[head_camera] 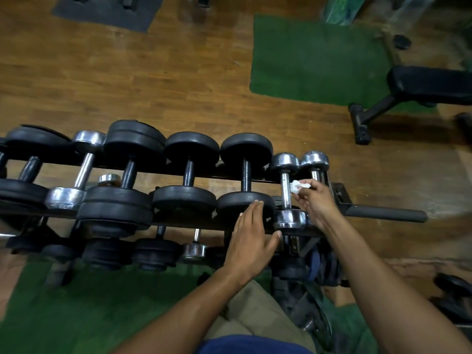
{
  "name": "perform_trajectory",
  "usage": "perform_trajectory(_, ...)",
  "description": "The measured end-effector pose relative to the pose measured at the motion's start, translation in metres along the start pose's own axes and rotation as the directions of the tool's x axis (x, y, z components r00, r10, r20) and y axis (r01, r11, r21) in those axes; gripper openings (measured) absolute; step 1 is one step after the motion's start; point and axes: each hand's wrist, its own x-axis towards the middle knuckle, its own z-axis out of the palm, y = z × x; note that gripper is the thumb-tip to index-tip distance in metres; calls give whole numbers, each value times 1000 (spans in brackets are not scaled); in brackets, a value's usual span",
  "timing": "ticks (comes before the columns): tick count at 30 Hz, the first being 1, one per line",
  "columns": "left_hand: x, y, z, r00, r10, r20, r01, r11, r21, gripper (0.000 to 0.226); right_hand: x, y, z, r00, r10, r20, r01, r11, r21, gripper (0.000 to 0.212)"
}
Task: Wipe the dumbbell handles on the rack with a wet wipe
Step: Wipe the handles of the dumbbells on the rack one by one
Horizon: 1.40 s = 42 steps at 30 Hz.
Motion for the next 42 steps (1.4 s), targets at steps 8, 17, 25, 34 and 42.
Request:
perform_trajectory(8,10,16,24,949,-132,286,147,989,-30,70,29,-3,-29,976,-116,183,186,880,-437,22)
perform_trajectory(17,66,28,89,745,-563,358,642,751,-156,89,83,5,-19,560,170,811,821,14,-570,36)
perform_trajectory(25,99,46,118,610,-733,303,792,549,-266,108,123,-12,-14,594,100,798,804,-56,-592,26)
perform_trajectory(34,105,38,133,555,-786,271,832,523,-186,108,120,-7,-31,364,193,911,931,-44,-363,34)
perform_trajectory(42,103,36,134,558,-792,247,830,537,-151,107,115,4,-32,266,211,941,964,-88,-252,27)
